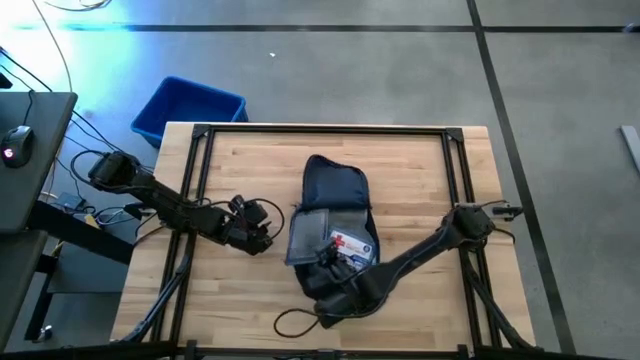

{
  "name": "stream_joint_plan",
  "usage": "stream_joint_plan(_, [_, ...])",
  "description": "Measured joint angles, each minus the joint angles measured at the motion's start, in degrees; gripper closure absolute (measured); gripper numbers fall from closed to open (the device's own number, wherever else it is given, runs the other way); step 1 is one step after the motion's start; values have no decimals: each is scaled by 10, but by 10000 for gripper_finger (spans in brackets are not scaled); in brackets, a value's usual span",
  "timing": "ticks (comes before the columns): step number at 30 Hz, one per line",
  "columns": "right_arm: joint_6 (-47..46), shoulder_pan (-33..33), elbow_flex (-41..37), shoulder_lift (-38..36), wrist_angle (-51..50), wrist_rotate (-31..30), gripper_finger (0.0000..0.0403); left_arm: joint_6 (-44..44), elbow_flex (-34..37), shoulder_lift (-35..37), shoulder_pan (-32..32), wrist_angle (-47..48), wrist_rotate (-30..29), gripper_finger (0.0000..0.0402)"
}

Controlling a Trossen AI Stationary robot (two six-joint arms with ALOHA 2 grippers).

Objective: Unpack backpack
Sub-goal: Remove the tablet from the bag pack

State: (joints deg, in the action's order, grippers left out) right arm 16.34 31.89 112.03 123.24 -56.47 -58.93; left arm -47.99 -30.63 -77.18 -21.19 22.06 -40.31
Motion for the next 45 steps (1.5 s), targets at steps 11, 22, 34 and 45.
stream_joint_plan(11, [-342, 37, -4, -95, -331, -7, 396, 60, -23, 2, -15, -58, -1, 234])
stream_joint_plan(22, [-706, 34, -405, -286, -280, 49, 397, 92, -59, 2, -29, -57, -9, 234])
stream_joint_plan(34, [-809, -108, -671, -306, -82, 44, 396, 92, -59, 2, -29, -56, -23, 234])
stream_joint_plan(45, [-666, -199, -718, -306, 95, 73, 285, 87, -59, -2, -29, -71, -17, 234])
